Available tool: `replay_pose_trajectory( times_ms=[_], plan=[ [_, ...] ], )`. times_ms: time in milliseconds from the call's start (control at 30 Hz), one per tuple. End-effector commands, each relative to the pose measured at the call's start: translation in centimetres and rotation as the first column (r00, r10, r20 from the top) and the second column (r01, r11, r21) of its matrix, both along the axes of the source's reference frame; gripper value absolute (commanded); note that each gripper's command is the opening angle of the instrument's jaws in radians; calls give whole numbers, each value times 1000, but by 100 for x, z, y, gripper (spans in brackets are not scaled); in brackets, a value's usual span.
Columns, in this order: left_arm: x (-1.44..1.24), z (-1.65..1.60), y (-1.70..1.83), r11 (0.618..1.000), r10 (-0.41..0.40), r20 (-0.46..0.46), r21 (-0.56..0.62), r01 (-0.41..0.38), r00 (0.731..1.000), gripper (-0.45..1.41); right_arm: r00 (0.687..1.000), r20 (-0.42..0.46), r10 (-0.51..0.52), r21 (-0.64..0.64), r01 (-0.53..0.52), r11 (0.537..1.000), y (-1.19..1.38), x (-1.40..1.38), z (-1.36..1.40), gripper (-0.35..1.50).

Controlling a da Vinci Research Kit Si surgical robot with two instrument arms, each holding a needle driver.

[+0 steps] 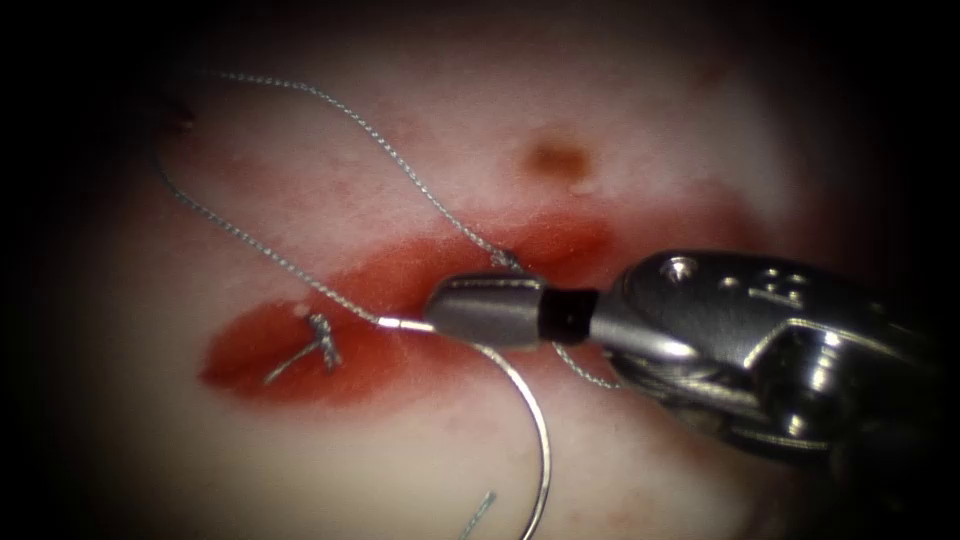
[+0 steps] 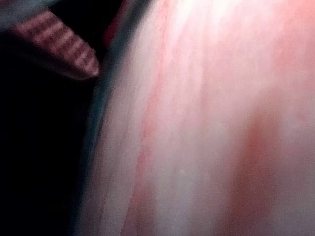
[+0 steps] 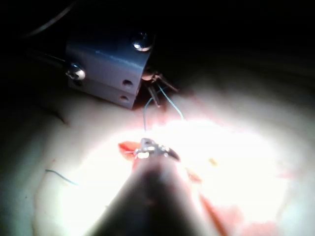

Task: Wound Closure
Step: Fix the suture looped into the knot.

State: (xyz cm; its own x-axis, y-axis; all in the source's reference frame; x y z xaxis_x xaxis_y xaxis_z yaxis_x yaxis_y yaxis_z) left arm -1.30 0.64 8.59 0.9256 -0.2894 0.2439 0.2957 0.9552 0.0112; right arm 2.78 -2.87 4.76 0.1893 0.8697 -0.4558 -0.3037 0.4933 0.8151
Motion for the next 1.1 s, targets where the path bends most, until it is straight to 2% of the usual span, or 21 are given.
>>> replay_pose_trajectory(
  times_ms=[33, 133, 267, 367, 433, 467, 533, 733, 833, 967, 1033, 1100],
  plan=[
    [-3, -5, 13, 1000, -5, -1, -6, 5, 1000, 14, 1000, -7, 0, -3, 0, 1000, 8, 11, -5, -35],
    [1, -8, 15, 1000, -5, -10, -7, 5, 1000, 19, 1000, -8, -1, -3, 1, 1000, 7, 11, -5, -35],
    [6, -10, 16, 1000, -1, -18, -6, 1, 1000, 9, 1000, -8, -2, -3, 2, 1000, 7, 11, -5, -35],
    [10, -12, 17, 1000, 2, -23, -7, -2, 1000, 12, 1000, -8, -2, -3, 2, 1000, 7, 11, -5, -35],
    [11, -15, 17, 1000, 5, -27, -6, -5, 1000, -15, 1000, -8, -2, -3, 2, 1000, 7, 11, -5, -35],
    [12, -17, 16, 1000, 19, -28, -8, -19, 999, -45, 1000, -8, -2, -3, 2, 1000, 6, 11, -5, -35],
    [12, -19, 13, 998, 62, -37, -12, -63, 997, -45, 1000, -8, -3, -3, 3, 1000, 6, 11, -5, -35],
    [9, -20, 15, 998, 60, -42, -3, -60, 997, -45, 1000, -9, -3, -1, 3, 1000, 8, 10, -6, -35],
    [4, -23, 19, 999, 43, -6, -16, -43, 999, -45, 1000, -7, 0, 0, 0, 1000, 13, 7, -6, -35],
    [-13, -31, 26, 998, 2, 131, -65, 7, 991, -45, 996, 52, 75, -67, -72, 995, 25, -4, -4, -35],
    [-26, -35, 26, 997, -51, 218, -42, 61, 975, -45, 987, 107, 116, -86, -107, 991, 32, -9, -2, -35],
    [-42, -39, 21, 993, -121, 315, 23, 120, 941, -45, 979, 154, 133, -63, -125, 990, 38, -12, 4, -35]
  ],
)
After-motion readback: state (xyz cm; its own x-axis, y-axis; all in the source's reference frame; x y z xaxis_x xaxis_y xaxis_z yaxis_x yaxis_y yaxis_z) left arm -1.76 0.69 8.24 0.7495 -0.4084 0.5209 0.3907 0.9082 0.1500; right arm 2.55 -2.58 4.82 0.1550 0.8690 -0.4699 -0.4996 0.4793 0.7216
